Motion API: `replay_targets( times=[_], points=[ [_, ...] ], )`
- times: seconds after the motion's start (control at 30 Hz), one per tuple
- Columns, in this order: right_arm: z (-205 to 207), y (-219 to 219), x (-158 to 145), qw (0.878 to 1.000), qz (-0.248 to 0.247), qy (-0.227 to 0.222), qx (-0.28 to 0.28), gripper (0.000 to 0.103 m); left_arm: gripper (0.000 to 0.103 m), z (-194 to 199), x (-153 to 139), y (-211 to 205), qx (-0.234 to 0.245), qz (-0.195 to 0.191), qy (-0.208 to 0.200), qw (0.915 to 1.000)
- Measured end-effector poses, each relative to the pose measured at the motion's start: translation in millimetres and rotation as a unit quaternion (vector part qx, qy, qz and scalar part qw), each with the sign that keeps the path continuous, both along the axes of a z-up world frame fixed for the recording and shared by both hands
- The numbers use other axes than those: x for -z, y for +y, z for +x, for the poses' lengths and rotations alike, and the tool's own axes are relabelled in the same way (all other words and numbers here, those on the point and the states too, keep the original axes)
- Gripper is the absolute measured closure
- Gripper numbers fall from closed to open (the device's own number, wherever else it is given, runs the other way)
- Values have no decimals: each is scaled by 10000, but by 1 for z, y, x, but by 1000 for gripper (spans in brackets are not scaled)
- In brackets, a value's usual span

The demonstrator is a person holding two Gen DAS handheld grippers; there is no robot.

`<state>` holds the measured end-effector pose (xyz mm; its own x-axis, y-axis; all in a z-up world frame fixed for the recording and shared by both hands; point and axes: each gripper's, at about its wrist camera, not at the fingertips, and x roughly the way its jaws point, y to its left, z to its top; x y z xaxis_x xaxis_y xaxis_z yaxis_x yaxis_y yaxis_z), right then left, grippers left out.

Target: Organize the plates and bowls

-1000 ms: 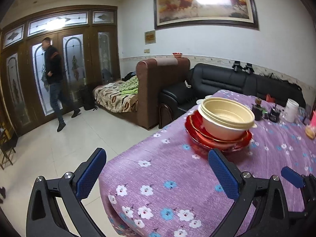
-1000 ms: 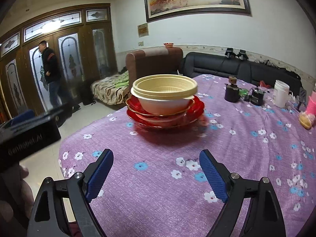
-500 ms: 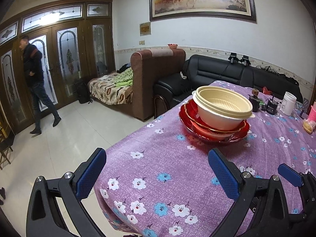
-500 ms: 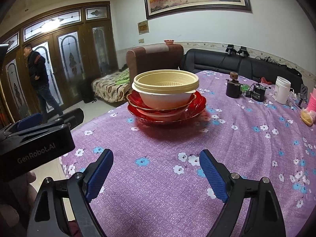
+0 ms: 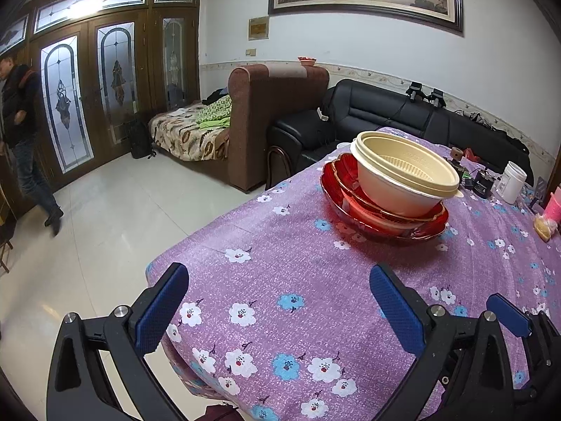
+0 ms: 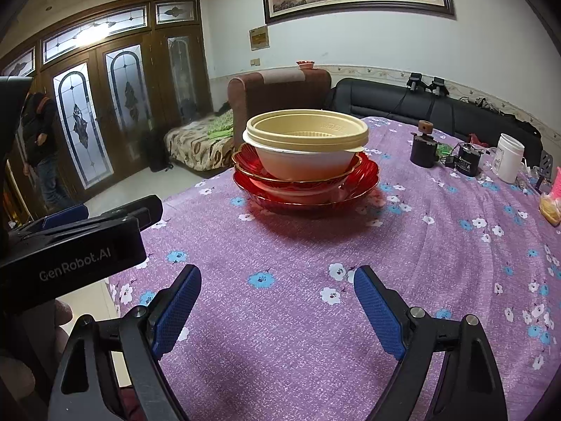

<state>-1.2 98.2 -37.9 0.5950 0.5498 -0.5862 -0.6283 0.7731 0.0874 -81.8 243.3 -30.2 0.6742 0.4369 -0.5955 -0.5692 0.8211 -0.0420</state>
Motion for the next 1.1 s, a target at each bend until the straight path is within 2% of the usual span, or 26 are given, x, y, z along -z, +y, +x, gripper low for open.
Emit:
replay_targets(
  times=[0.37,0.47,0.63,0.7,0.83,0.93,1.0,1.1],
  points=[
    [0,2,4,10000,-15,67,-6,11,0,-1,0,1,-22,24,-37,10000],
    [0,1,4,10000,5,56,-3,11,0,-12,-7,-2,-233,321,-320,9987],
    [-2,0,-2,9999,100,-55,7,11,0,-43,-28,-13,-672,908,-1085,9877],
    [-2,1,-5,9999,94,-97,-23,11,0,-45,-33,-18,-721,1158,-1074,9848],
    [3,7,-12,9997,120,-134,-155,11,0,-43,-46,-16,-479,1302,-754,9875],
    [13,24,-17,9996,50,-17,-294,11,0,-61,-60,-6,-684,1440,-867,9834],
    [18,34,-21,9993,61,44,-362,11,0,-71,-67,7,-886,1429,-940,9813],
    [17,50,-29,9985,195,28,-502,11,0,-79,-73,28,-1090,1187,-980,9821]
  ],
)
